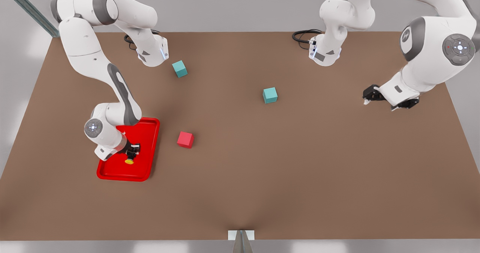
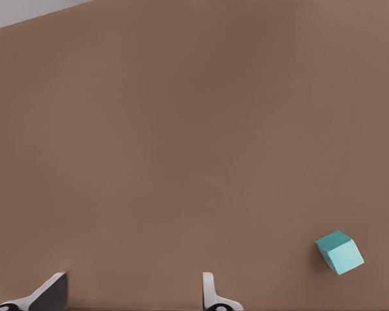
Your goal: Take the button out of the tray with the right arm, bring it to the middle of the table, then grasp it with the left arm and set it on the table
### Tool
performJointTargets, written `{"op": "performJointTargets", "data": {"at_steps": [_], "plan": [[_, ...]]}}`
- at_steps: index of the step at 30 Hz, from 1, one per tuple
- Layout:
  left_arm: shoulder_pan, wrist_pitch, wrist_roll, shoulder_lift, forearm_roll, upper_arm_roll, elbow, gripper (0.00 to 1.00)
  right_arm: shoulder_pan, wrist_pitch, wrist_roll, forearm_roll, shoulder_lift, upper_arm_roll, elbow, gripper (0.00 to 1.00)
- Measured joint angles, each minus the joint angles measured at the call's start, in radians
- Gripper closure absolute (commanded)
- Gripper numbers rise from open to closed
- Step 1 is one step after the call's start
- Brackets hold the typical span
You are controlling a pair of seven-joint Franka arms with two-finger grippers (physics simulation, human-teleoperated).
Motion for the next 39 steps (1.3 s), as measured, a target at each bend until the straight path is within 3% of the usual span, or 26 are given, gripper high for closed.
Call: {"op": "performJointTargets", "data": {"at_steps": [2, 8, 13, 19, 28, 39], "plan": [[0.029, 0.003, -0.001, 0.035, -0.001, -0.019, 0.0, 0.0, 0.077, -0.081, 0.009, 0.007, 0.005, 0.002, 0.142, 0.58], [-0.137, 0.008, -0.002, 0.049, -0.003, -0.031, 0.0, 0.0, 0.335, -0.27, 0.088, 0.067, 0.07, 0.002, 0.389, 0.59], [-0.096, 0.01, -0.003, 0.049, -0.003, -0.032, 0.001, 0.0, 0.489, -0.407, 0.21, 0.163, 0.338, -0.009, 0.791, 0.59], [-0.084, 0.011, -0.004, 0.053, -0.003, -0.042, 0.0, 0.0, 0.674, -0.48, 0.4, 0.324, 0.641, -0.124, 1.126, 0.59], [-0.065, 0.015, -0.005, 0.059, -0.005, -0.062, -0.002, 0.0, 0.806, -0.392, 0.686, 0.484, 0.7, -0.129, 1.161, 0.59], [-0.067, 0.019, -0.005, 0.065, -0.005, -0.062, -0.004, 0.0, 0.951, -0.336, 0.847, 0.518, 0.701, -0.138, 1.166, 0.58]]}}
